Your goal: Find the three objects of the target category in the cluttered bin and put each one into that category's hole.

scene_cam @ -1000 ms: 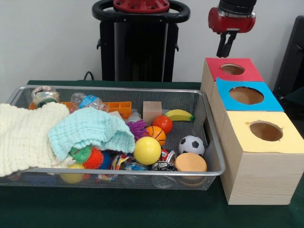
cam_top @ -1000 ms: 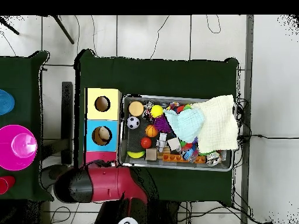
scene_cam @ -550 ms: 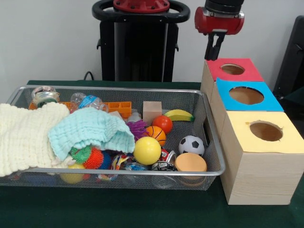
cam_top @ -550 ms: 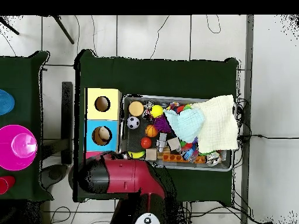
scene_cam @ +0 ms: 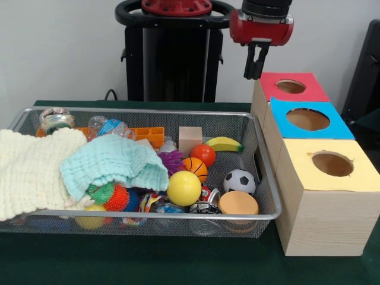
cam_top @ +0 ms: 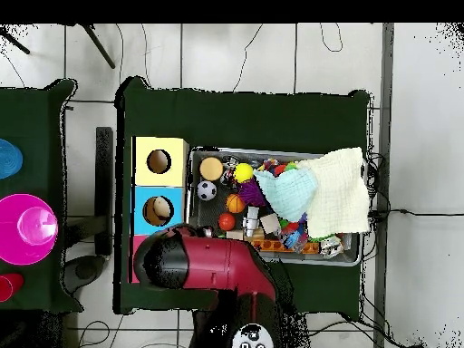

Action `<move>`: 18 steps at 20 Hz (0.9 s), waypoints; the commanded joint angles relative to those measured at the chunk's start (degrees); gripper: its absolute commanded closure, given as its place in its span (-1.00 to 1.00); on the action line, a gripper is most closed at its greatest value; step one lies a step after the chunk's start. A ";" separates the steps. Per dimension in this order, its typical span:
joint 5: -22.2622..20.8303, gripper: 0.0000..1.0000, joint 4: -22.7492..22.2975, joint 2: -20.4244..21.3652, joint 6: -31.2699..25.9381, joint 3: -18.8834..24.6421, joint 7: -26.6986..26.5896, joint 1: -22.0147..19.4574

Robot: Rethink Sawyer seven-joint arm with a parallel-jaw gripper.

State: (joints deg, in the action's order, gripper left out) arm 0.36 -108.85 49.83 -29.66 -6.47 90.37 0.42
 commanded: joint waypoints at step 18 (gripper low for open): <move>-9.32 1.00 8.85 -4.40 -7.81 12.57 -7.22 -13.18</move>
State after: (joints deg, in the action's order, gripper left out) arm -5.22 -103.37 48.00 -30.27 -1.07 90.37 -9.85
